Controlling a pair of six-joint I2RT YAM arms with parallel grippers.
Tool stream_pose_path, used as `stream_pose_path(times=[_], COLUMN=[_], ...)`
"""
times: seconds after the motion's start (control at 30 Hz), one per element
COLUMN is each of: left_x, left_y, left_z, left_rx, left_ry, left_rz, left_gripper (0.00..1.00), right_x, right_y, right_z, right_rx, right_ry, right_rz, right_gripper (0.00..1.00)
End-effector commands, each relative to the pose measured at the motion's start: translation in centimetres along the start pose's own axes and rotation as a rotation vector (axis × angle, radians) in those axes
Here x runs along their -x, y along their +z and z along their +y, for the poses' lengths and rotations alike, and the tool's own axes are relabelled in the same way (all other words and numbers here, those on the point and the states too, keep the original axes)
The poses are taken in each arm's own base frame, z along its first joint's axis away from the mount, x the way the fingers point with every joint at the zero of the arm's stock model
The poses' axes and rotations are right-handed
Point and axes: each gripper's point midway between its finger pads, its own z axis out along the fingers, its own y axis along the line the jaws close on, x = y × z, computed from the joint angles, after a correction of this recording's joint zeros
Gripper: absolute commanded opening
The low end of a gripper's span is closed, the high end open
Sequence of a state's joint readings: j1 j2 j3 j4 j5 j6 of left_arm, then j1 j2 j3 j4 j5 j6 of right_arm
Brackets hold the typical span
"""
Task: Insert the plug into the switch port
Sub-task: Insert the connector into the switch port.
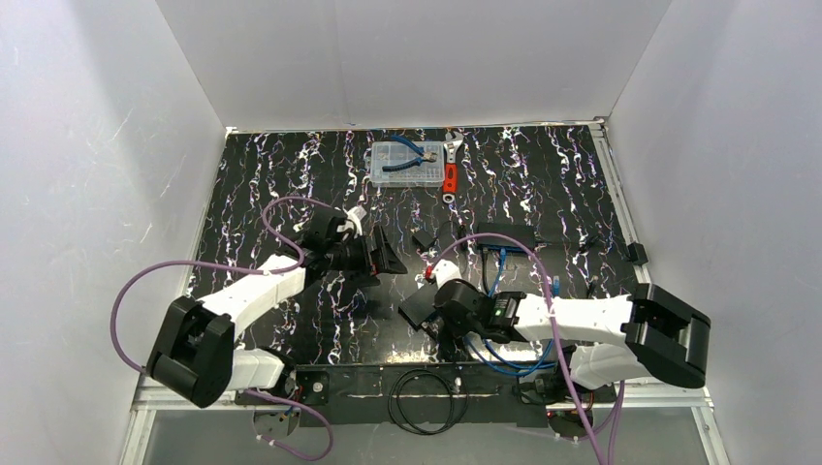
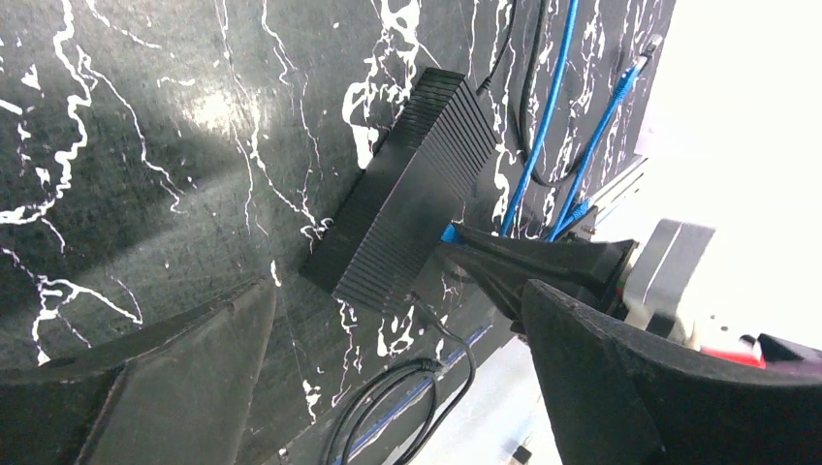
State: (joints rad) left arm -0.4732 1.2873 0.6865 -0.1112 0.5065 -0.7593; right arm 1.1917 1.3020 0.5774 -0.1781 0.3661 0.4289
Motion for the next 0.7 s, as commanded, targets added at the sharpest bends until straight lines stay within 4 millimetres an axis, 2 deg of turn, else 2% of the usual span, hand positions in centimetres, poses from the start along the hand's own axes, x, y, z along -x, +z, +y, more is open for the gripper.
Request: stream_pose_path(times=[0.0, 0.17, 0.4, 0.53, 0.67], left_x=[2.0, 2.8, 2.3, 1.6, 0.1], left_y=[1.0, 2.8, 5.1, 5.4, 4.7], left_z=[-0.3, -0.1, 1.0, 1.1, 1.9], left_rx=[0.023, 0.018, 0.002, -0.008, 0.011], left_ry=[0.002, -0.015, -0.044, -0.047, -0.044], left_rz=[-0.022, -0.001, 0.056, 0.087, 0.099], left_gripper=[0.98, 0.98, 0.98, 0.98, 0.98], right_x=[3.0, 4.1, 5.2, 6.2, 7.3], right_y=[1.4, 1.7, 1.9, 2.2, 2.8], right_z=[0.8, 1.7, 2.3, 2.9, 3.3], right_rx=[0.002, 0.044, 0.069, 0.080, 0.081], right_ry=[-0.128, -0.172, -0.211, -0.262, -0.308], right_rz=[-0.117, -0.166, -0.218, -0.252, -0.273], right_gripper=[0.01, 0.01, 0.01, 0.01, 0.01])
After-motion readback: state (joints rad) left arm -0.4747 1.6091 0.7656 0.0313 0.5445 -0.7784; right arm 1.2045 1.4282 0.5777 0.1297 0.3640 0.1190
